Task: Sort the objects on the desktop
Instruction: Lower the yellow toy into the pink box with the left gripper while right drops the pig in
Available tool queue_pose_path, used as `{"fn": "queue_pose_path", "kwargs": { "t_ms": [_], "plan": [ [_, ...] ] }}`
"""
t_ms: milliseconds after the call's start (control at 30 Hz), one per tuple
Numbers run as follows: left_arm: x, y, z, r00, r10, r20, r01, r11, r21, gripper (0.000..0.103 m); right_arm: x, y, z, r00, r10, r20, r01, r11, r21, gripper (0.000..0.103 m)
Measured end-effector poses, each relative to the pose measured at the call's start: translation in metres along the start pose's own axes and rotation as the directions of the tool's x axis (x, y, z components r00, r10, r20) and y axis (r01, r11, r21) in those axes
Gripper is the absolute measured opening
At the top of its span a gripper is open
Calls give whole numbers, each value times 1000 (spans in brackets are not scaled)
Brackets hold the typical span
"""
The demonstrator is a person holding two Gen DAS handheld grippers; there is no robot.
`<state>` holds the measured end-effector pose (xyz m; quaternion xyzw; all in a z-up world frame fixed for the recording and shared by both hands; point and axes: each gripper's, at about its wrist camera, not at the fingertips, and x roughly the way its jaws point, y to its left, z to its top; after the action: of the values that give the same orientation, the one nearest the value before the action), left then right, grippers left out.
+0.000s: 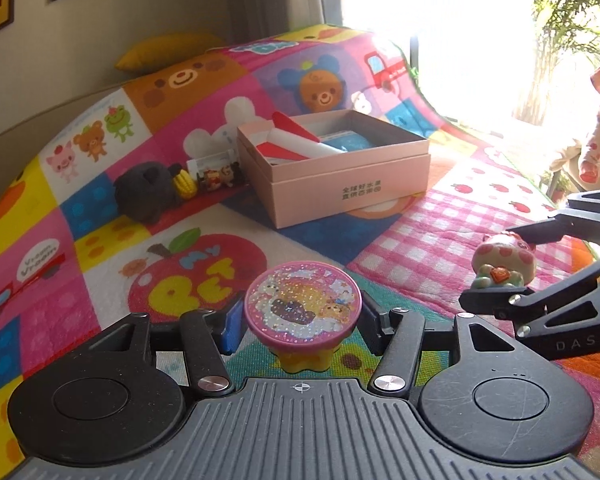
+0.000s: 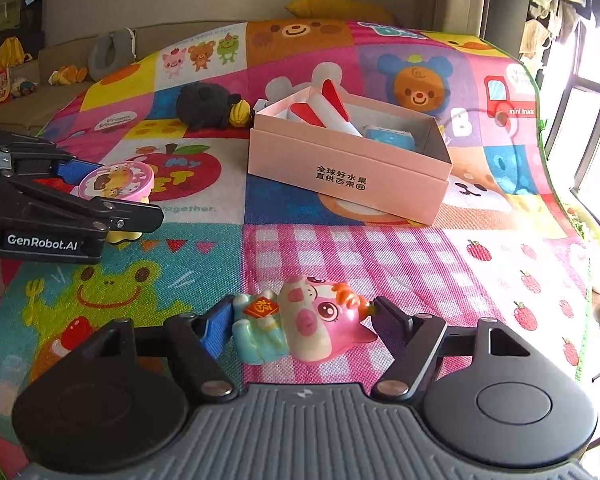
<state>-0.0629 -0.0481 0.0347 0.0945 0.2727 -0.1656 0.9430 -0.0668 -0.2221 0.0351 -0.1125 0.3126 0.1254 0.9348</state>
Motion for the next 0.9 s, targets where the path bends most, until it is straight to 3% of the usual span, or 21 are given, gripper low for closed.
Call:
{"fn": "queue_pose_path", "kwargs": {
  "t_ms": [267, 533, 733, 900],
  "plan": [
    [-26, -13, 12, 997, -25, 67, 23, 999, 27, 61, -50, -13, 22, 997, -32, 66, 31, 999, 16, 73],
    [-34, -24, 36, 991, -28, 133, 18, 997, 76, 61, -75, -10, 36, 990, -52, 130, 59, 997, -55, 73],
    [-5, -15, 67, 985, -18, 173, 7, 998, 66, 61, -67, -33, 50, 988, -68, 142, 72, 997, -20, 73],
    [45, 0, 115, 969, -27, 246, 20, 999, 31, 61, -50, -73, 87, 973, -129, 193, 120, 991, 58, 73]
  ]
}}
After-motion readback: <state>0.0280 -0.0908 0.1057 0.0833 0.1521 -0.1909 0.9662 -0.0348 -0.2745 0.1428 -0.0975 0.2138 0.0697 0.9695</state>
